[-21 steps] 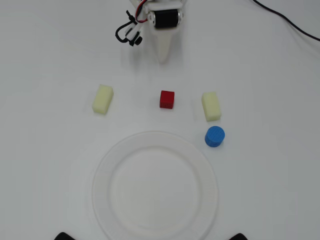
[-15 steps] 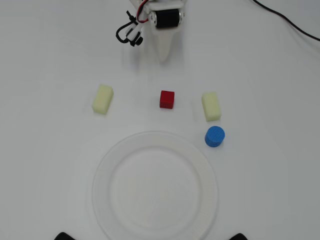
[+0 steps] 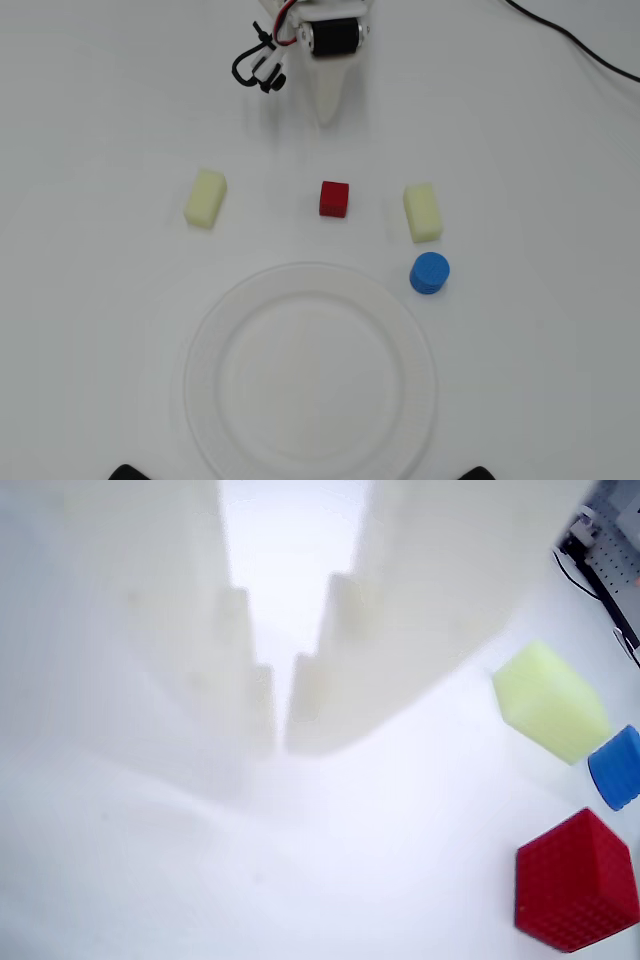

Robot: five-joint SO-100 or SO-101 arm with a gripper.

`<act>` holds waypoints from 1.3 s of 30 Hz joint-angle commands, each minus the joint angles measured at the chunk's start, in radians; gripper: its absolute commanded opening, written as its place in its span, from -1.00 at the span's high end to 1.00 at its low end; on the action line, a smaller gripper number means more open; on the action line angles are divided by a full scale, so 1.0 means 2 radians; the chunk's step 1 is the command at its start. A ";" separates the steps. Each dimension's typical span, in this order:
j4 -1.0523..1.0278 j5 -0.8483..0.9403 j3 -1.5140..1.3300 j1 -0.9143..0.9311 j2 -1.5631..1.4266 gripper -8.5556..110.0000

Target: Grasp a red block and put it in the dish.

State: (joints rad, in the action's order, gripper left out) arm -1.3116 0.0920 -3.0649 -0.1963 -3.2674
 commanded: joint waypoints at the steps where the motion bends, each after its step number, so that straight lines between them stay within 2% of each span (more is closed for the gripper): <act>1: -0.008 0.002 -0.056 -0.006 -0.094 0.85; 13: -0.012 -0.005 -0.054 0.000 -0.094 0.85; 18: -0.005 0.044 0.015 0.064 -0.068 0.85; 24: 0.013 0.044 0.222 0.080 0.243 0.85; 31: 0.016 -0.006 0.374 0.029 0.413 0.84; 39: 0.021 -0.024 0.504 0.010 0.619 0.55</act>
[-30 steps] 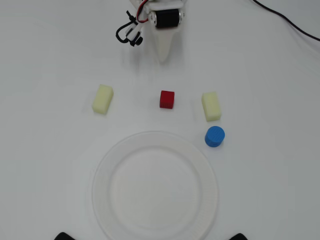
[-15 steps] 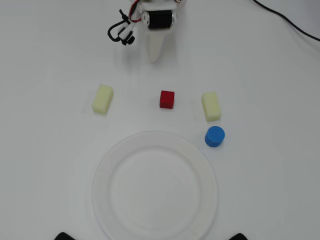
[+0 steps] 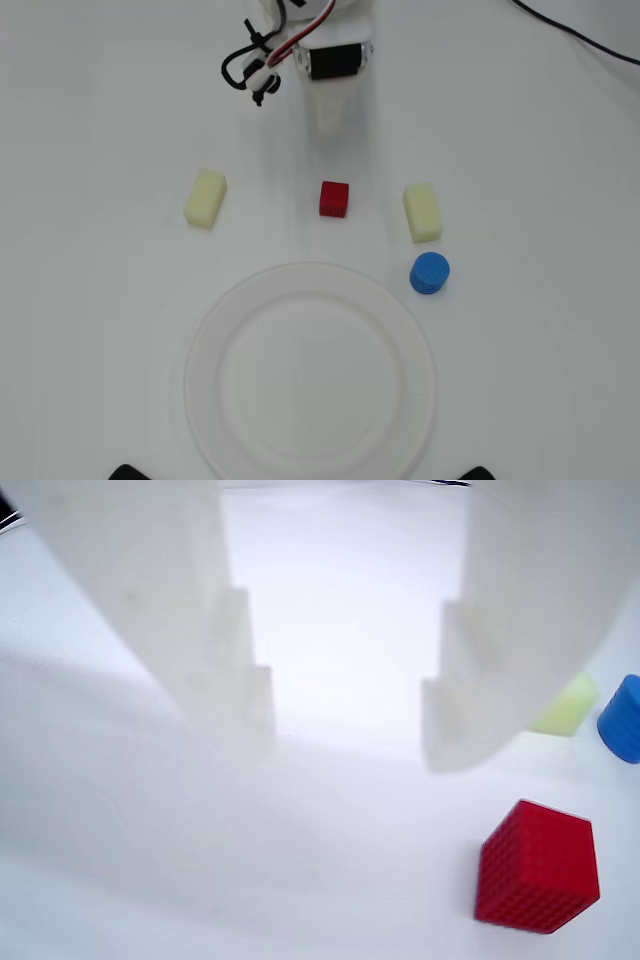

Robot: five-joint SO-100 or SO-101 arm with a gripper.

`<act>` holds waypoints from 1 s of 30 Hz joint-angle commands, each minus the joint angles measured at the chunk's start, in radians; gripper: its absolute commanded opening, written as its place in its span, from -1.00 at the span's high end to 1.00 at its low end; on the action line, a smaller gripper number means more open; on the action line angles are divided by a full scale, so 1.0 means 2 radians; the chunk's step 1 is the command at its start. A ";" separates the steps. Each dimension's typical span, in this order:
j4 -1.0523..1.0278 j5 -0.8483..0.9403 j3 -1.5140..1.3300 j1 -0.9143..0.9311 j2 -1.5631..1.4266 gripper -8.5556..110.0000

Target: Grasp a red block and put it in the dish.

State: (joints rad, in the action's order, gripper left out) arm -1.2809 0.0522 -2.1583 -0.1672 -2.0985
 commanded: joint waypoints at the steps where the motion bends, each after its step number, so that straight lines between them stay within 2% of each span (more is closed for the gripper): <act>1: 0.008 -0.006 0.058 -0.007 0.048 0.50; 5: 0.019 -0.024 0.074 -0.022 0.077 0.39; 10: 0.048 -0.033 0.084 -0.036 0.120 0.35; 21: 0.089 -0.041 0.142 -0.033 0.262 0.39; 30: 0.111 -0.038 0.159 -0.028 0.308 0.46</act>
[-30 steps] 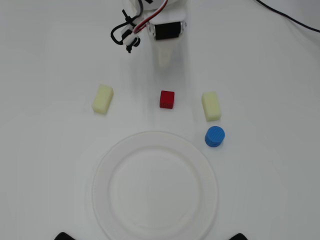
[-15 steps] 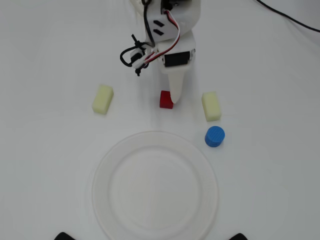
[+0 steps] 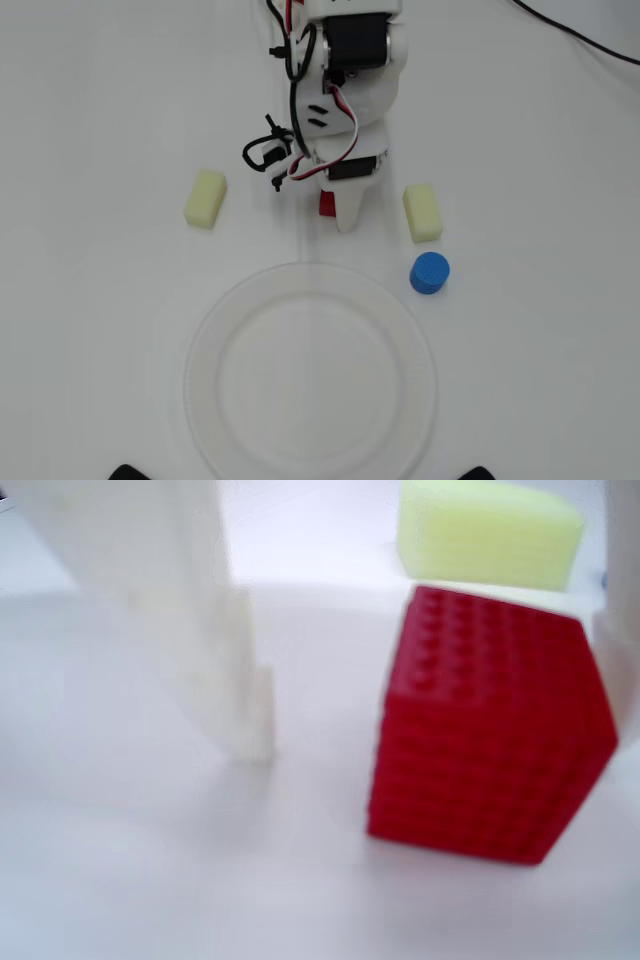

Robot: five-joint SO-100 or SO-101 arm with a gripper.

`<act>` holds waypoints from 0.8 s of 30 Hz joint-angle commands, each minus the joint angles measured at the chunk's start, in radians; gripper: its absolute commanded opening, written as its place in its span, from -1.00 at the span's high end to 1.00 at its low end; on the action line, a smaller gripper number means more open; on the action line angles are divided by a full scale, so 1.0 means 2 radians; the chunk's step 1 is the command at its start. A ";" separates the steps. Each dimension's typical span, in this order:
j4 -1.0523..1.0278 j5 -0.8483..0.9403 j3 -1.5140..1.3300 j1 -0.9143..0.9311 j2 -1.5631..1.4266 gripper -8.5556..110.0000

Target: Grasp a red block and put it in the dish.

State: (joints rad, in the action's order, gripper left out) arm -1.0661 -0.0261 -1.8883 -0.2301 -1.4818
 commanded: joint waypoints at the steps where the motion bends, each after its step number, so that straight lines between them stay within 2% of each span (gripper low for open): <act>1: 0.005 0.002 0.025 0.005 0.003 0.48; 5: 0.008 0.005 0.028 0.009 0.010 0.55; 9: 0.008 0.009 0.031 0.014 0.011 0.79; 12: 0.007 0.015 0.031 0.020 0.002 0.85; 20: 0.008 0.050 0.031 0.051 -0.081 0.85; 24: 0.075 0.092 0.006 0.068 -0.150 0.85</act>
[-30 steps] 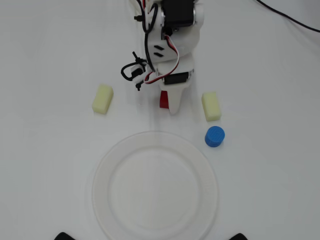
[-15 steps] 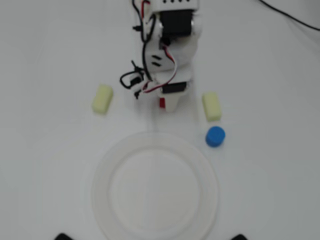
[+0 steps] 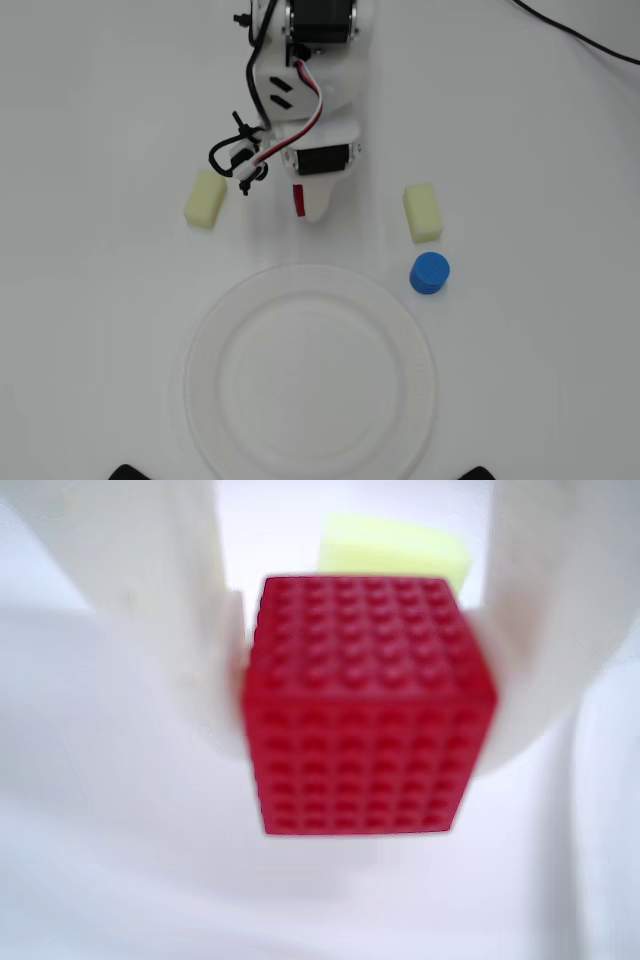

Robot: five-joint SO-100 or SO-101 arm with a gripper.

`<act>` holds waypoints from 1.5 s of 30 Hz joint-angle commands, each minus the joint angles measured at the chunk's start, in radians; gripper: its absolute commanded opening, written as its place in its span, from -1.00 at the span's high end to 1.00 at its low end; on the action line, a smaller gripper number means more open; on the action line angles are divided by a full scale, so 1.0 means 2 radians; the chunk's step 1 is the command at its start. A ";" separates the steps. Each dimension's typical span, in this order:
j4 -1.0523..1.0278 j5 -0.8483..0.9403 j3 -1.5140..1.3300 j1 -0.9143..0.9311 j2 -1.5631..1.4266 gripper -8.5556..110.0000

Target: Grasp a red block and put it in the dish.

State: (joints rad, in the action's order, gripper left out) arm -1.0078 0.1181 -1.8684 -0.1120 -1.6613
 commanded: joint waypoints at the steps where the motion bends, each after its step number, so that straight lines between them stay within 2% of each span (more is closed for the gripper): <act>1: 0.075 0.032 -0.017 0.012 -0.077 0.85; 10: 0.231 0.091 -0.028 0.014 -0.077 0.85; 22: 0.234 0.059 0.166 -0.011 0.153 0.85; 31: 0.173 0.052 0.294 -0.014 0.265 0.85; 36: 0.164 0.055 0.308 -0.016 0.276 0.85; 45: 0.052 0.039 0.395 -0.016 0.285 0.54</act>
State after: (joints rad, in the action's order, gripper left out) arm -0.8452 0.2040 -1.2379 -0.1212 -1.0584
